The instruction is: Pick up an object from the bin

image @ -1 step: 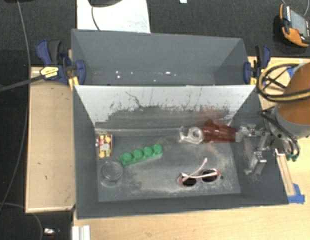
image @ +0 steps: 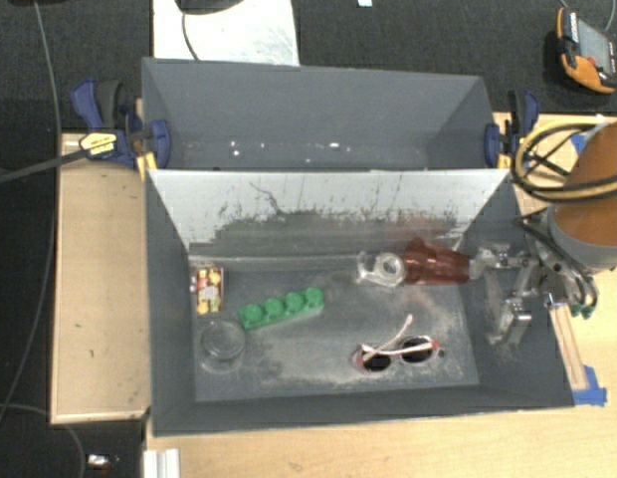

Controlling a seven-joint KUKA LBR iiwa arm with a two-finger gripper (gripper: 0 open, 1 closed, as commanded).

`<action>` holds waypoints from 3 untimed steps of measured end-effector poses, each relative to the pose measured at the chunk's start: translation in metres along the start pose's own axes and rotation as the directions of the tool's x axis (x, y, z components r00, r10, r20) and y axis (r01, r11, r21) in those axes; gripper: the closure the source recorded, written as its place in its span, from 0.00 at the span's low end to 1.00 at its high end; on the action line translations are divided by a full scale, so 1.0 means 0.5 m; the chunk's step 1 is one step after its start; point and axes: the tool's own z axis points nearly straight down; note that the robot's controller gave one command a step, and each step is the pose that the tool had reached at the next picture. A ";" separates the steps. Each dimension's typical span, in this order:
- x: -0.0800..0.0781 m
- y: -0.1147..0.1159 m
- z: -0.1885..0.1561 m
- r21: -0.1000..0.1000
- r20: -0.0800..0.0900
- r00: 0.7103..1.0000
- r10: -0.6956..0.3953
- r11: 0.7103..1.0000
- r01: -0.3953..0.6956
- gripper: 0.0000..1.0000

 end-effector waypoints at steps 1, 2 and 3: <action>0.043 0.132 0.210 0.000 0.003 0.979 -0.206 0.979 0.206 0.00; 0.052 0.170 0.080 0.003 0.009 0.993 -0.115 0.993 0.115 0.00; 0.057 0.222 0.177 -0.006 -0.005 0.950 -0.313 0.950 0.313 0.00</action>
Offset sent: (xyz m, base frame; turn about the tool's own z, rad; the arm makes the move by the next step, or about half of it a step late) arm -0.0274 0.0843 -0.0417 -0.1134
